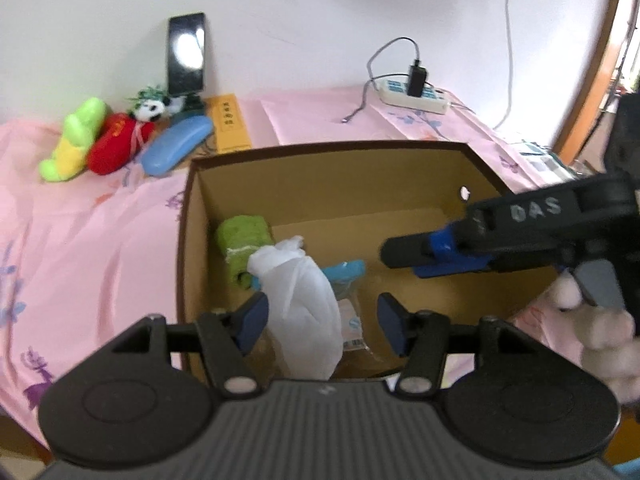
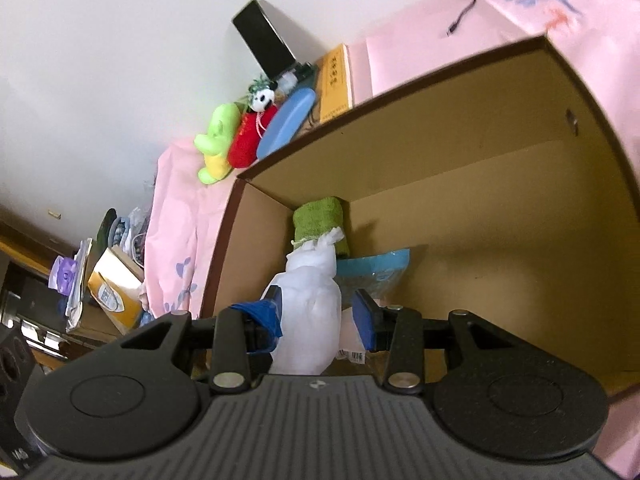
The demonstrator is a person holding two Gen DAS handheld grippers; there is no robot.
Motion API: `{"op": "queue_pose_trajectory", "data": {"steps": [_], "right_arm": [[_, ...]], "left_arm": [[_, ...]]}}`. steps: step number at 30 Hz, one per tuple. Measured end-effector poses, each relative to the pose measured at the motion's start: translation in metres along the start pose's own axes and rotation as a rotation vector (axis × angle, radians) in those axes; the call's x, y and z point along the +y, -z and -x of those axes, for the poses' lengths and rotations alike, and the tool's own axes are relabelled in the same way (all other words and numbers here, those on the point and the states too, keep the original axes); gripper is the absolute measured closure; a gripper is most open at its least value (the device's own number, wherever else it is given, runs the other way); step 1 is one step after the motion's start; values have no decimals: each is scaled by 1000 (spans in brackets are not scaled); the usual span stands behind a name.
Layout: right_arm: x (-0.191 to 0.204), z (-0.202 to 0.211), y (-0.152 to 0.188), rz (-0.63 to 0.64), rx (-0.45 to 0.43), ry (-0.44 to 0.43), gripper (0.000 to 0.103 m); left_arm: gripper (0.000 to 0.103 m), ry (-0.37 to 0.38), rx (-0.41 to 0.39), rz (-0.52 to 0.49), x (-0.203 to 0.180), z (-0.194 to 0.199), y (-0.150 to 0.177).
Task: Organize soft objects
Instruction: 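Open the right gripper to release the white bag and withdraw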
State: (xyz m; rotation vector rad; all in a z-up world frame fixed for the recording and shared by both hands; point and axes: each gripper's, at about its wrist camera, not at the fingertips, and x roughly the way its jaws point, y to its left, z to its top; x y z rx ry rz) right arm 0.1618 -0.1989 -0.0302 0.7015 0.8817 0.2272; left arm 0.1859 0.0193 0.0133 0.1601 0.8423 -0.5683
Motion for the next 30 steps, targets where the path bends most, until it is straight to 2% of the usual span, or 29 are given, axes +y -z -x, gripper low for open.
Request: {"op": "queue_pose_trajectory", "data": {"steps": [8, 16, 24, 30], "right_arm": [[15, 28, 22, 158, -62, 54, 80], [15, 51, 42, 233, -103, 75, 80], [9, 66, 59, 245, -131, 94, 80], [6, 67, 72, 262, -104, 110, 80]], "left_arm": [[44, -123, 5, 20, -25, 14, 4], [44, -224, 20, 32, -47, 24, 15], [43, -278, 43, 64, -61, 31, 30], [43, -303, 60, 69, -72, 33, 44]]}}
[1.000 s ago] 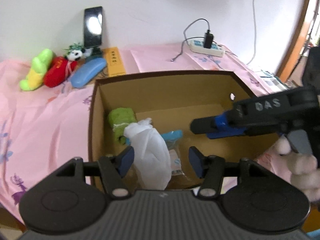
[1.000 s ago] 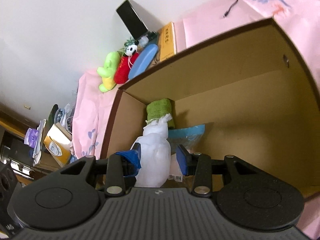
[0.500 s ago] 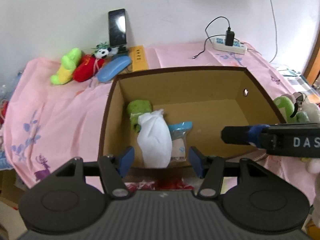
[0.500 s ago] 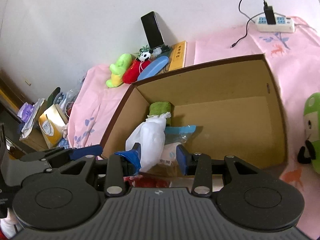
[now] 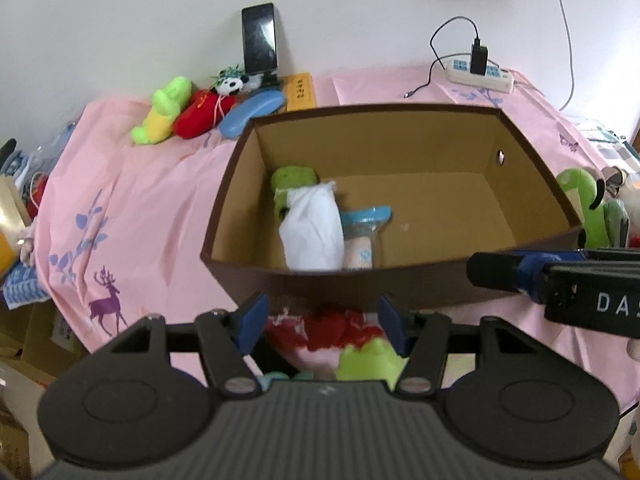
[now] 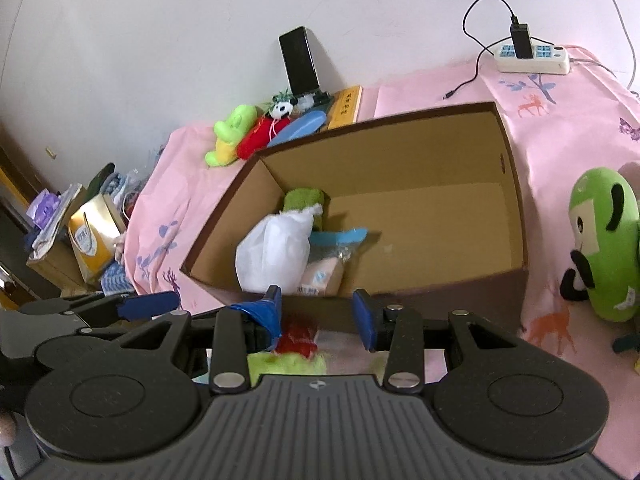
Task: Organize soft objects
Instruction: 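Open the right gripper to release the white bag and withdraw, then reach the right gripper to the lime-green fluffy cloth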
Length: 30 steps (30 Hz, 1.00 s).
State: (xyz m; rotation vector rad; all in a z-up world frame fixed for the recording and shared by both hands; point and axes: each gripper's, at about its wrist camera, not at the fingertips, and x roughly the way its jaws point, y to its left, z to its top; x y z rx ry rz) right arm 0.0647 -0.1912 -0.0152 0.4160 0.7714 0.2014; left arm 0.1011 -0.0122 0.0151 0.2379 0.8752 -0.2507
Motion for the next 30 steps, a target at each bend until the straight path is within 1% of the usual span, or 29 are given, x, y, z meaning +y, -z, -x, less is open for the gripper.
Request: {"op": "queue_pose_trajectory", "data": {"steps": [9, 20, 26, 30], "right_arm": [[4, 2, 16, 38, 61, -5, 80], [-3, 2, 29, 17, 95, -40, 80], [-9, 1, 35, 9, 117, -51, 80], [-15, -1, 41, 4, 140, -63, 80]], "left_arm": [[43, -27, 38, -6, -11, 1, 16], [42, -52, 74, 5, -19, -1, 29], [42, -52, 89, 4, -23, -2, 37], [42, -37, 86, 6, -24, 0, 49]]}}
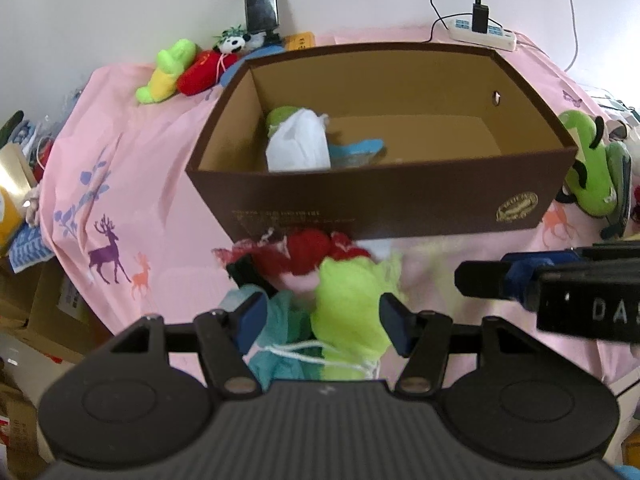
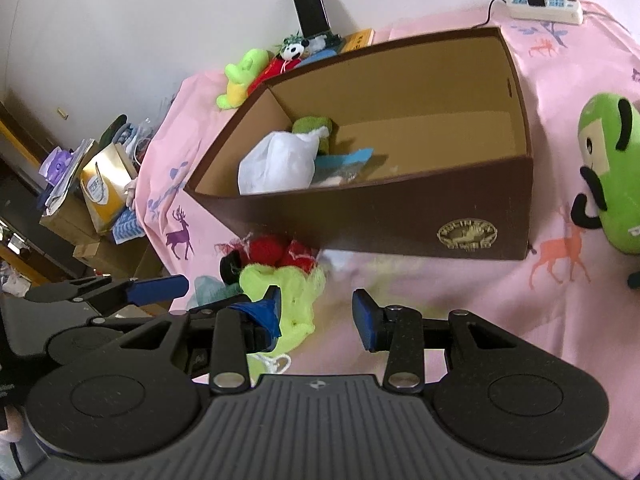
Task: Organize soft objects
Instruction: 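Reach the right gripper to the lime-green fluffy cloth, then grasp the lime-green fluffy cloth with the right gripper and lift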
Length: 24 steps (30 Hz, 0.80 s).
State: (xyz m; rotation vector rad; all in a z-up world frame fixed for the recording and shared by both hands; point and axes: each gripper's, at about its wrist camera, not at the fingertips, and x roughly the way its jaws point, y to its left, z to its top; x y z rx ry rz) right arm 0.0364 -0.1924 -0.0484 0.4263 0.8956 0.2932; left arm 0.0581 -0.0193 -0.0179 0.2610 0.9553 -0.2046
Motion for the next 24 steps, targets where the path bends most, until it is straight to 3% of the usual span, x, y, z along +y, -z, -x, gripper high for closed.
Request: {"op": "queue_pose_trajectory", "data": {"steps": [11, 18, 24], "right_arm": [[-17, -17, 2, -99, 72, -69, 80], [-11, -39, -11, -171, 134, -156, 78], [-2, -59, -11, -140, 173, -152, 78]], "left_arm": [[42, 156, 17, -8, -1, -13, 35], [40, 186, -18, -81, -2, -30, 30], [40, 219, 0, -91, 3, -48, 26]]}}
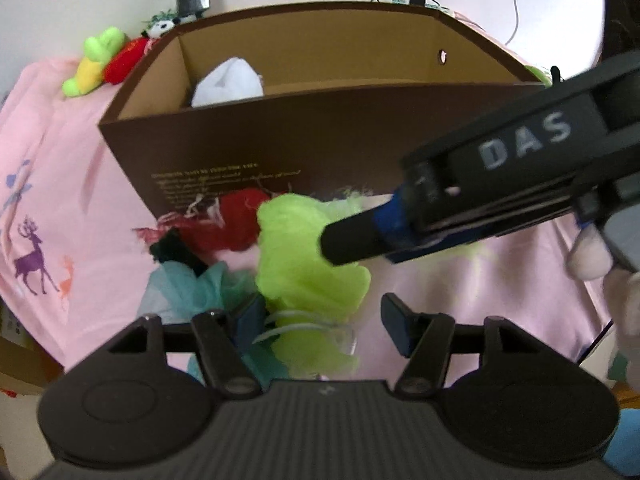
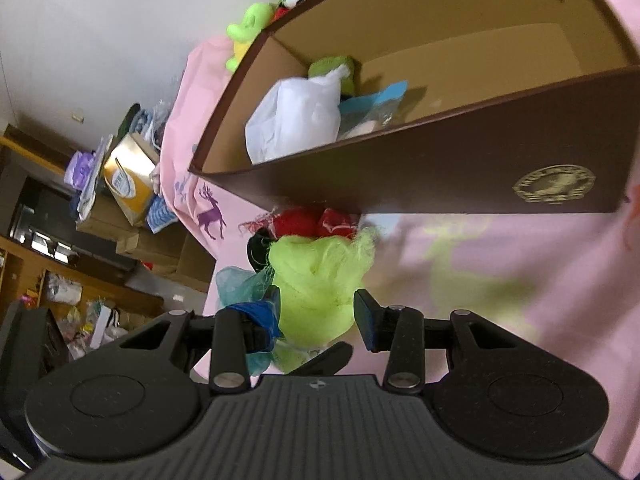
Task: Organize soft objects
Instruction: 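Grasp the lime-green fluffy cloth with the right gripper and lift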
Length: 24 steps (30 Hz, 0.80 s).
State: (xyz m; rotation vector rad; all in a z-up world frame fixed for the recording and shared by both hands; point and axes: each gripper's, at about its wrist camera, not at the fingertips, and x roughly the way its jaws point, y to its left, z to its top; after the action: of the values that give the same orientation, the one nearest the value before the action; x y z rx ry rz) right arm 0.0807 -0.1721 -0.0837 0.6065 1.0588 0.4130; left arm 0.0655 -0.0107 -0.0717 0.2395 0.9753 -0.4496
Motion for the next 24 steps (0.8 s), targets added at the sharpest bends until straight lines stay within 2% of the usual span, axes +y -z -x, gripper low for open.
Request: {"op": "queue_pose_trajectory", "data": {"steps": [3, 7, 9, 13, 20, 24], "right_arm": [[-3, -10, -2, -10, 15, 8, 77], [-10, -13, -5, -42, 22, -24, 76], [-14, -9, -5, -48, 28, -39, 76], [-18, 1, 1, -39, 46, -45, 78], [-34, 35, 7, -105, -26, -21, 80], [-32, 59, 12, -113, -77, -5, 80]], "left_arm": [[40, 18, 6, -8, 1, -6, -1], [43, 30, 2, -28, 4, -8, -3], [49, 59, 1, -26, 6, -6, -5], [52, 154, 0, -35, 5, -1, -11], [52, 265, -29, -166, -19, 8, -23], [52, 344, -83, -233, -27, 25, -33]]}}
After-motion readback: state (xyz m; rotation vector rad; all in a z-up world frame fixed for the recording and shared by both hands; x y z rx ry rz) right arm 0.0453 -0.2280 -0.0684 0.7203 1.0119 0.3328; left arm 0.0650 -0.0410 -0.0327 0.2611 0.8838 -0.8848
